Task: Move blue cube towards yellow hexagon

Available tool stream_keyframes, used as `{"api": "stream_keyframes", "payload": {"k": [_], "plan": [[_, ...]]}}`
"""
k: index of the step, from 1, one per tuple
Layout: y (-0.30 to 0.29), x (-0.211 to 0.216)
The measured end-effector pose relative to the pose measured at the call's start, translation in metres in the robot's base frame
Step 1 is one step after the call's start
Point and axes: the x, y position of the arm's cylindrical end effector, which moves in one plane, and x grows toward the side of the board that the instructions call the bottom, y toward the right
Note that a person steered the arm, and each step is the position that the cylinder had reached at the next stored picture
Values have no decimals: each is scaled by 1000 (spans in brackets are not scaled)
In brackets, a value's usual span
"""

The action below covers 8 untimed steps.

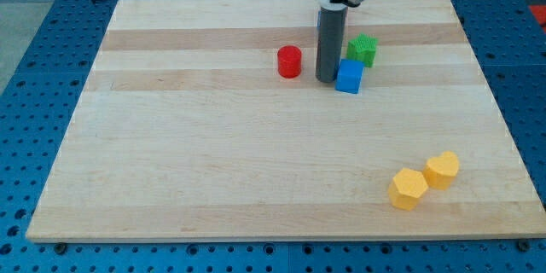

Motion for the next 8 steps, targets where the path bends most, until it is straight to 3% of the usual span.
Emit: {"api": "stream_keyframes", "payload": {"k": [3,5,6,8], "plan": [[-5,-27],[-3,55],[-23,47],[-6,-34]]}}
